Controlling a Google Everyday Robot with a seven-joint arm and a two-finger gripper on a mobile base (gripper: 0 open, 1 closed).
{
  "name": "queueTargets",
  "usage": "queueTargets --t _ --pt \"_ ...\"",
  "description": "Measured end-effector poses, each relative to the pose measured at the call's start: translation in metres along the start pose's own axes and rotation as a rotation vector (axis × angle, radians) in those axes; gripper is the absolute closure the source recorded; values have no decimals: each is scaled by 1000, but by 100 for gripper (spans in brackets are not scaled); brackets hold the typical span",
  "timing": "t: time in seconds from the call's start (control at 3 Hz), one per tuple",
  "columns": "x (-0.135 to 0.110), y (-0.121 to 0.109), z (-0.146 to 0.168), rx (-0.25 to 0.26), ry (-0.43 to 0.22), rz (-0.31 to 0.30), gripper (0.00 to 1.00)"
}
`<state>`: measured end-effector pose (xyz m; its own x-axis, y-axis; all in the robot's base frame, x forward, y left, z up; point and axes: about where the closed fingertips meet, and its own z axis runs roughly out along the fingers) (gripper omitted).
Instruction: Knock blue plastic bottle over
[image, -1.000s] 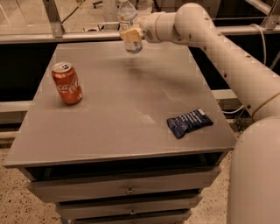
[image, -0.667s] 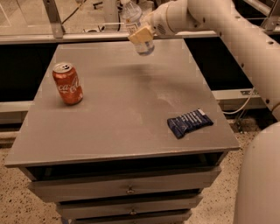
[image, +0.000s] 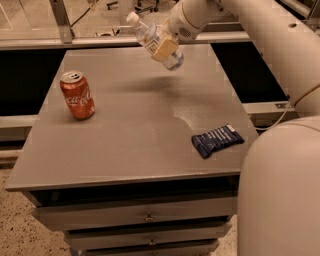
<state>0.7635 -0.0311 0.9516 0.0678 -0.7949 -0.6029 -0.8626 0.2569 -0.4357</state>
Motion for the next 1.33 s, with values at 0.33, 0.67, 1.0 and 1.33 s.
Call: queueTargets --t 0.33,0.67,1.0,1.33 --pt "20 39 12 -171 129 -113 100" --pt "42 70 16 -310 234 -167 87" --pt "52 91 18 -409 281 -210 63" --pt "53 104 20 -473 284 -248 39"
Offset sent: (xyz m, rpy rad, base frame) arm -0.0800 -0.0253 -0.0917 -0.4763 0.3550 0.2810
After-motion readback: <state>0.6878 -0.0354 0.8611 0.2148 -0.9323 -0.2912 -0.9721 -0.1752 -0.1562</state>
